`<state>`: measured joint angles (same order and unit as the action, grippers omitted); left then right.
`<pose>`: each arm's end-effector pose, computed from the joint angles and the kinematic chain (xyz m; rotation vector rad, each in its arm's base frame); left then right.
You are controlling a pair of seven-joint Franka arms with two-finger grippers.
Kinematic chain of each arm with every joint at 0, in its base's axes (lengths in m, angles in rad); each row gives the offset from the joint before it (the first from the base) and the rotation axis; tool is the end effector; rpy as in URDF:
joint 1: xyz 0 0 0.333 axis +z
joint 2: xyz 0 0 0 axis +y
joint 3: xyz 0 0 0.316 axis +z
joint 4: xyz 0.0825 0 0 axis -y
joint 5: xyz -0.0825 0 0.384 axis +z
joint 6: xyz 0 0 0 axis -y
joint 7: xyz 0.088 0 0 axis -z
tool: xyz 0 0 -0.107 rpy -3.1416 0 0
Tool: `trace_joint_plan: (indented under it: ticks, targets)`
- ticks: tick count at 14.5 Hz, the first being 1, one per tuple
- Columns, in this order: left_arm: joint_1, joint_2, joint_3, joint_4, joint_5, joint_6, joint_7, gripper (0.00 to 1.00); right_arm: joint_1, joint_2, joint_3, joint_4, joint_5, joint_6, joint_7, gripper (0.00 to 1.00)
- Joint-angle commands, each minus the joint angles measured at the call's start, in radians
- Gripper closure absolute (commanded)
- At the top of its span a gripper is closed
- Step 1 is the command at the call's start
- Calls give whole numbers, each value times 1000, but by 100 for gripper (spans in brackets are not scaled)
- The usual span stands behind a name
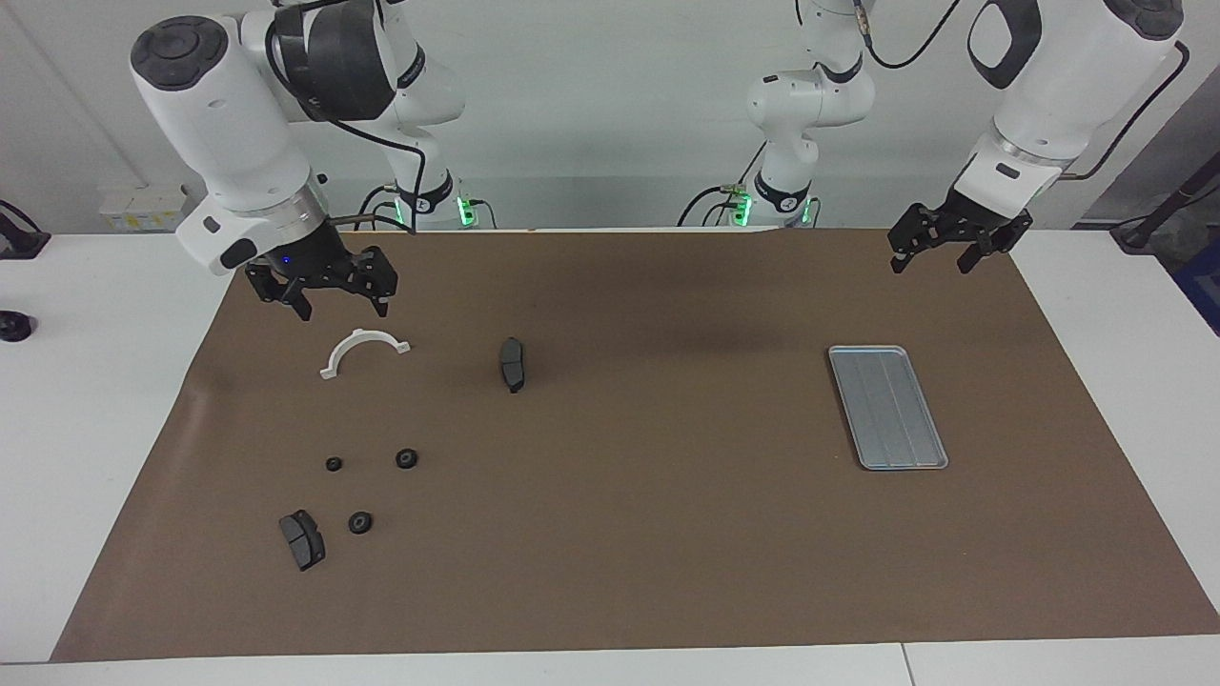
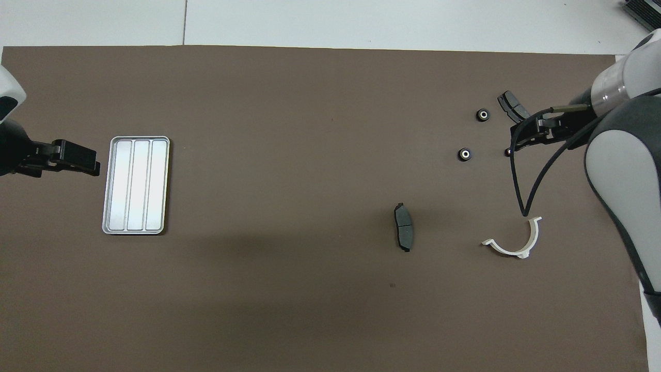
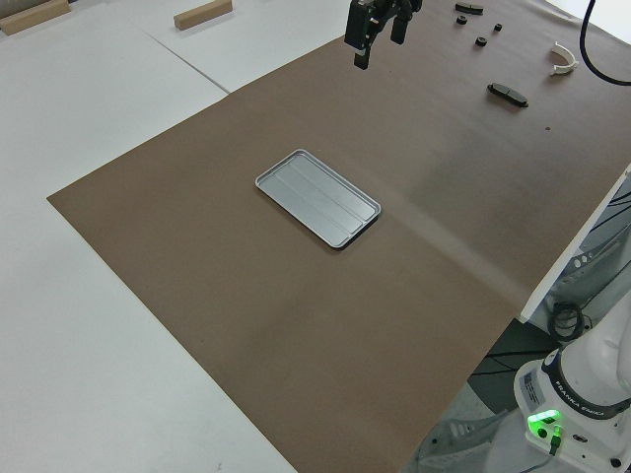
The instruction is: Place bearing gear from tray to pile
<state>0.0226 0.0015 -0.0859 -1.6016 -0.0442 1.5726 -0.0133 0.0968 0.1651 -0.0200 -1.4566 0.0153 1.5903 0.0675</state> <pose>0.5527 -0.0397 0.6094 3.0971 -0.0763 -0.0498 0.6036 0.0491 0.5843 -3.1315 -0.0141 0.0503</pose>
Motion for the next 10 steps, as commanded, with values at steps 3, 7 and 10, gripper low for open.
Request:
trace_joint_plan:
  ticks: [3,7,10]
  targets:
    - [10,-18,-2,-17,-11,3,12,0,-22,-38,5,-44,-8,27,-23,0]
    - [8,-18,-3,-17,-10,-8,9,0,-20,-38,3,-45,-11,28,-20,0]
    - [16,-20,-2,-17,-11,-5,12,0,-20,-39,5,-45,-9,28,-17,0]
